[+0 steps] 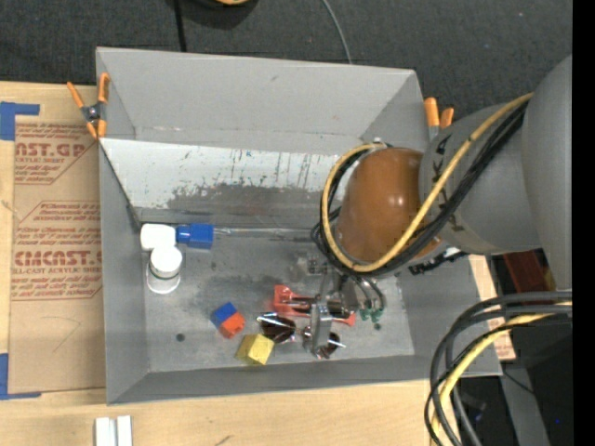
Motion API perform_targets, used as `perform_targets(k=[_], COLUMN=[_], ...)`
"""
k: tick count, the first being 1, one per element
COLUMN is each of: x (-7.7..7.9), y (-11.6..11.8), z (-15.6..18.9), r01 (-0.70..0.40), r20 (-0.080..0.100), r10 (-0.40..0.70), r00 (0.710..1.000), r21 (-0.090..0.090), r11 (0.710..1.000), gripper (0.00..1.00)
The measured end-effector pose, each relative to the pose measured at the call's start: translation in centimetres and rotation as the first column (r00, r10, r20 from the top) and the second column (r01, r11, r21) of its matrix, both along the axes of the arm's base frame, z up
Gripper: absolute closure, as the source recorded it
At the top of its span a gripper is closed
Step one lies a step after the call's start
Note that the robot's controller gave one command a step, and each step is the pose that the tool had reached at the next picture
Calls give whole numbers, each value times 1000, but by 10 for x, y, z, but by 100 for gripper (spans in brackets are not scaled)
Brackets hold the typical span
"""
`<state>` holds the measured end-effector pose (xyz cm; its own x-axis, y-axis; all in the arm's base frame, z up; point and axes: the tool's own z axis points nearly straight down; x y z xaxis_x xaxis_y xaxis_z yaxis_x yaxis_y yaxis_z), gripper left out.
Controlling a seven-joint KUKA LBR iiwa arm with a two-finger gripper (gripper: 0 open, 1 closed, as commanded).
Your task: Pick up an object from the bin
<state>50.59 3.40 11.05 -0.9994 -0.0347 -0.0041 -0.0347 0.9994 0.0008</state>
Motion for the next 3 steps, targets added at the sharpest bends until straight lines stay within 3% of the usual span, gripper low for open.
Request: perform_targets(k=[1, 2, 3], x=[-9, -9, -2], y=[4, 4, 22], z=[-41, -41, 132], r01=[61, 61, -26], r20=[-6, -6, 1], r10=[-61, -61, 26], r00=[998, 998, 1000], r21=[1, 1, 2], r11=[998, 998, 1000], gripper=[100, 100, 100])
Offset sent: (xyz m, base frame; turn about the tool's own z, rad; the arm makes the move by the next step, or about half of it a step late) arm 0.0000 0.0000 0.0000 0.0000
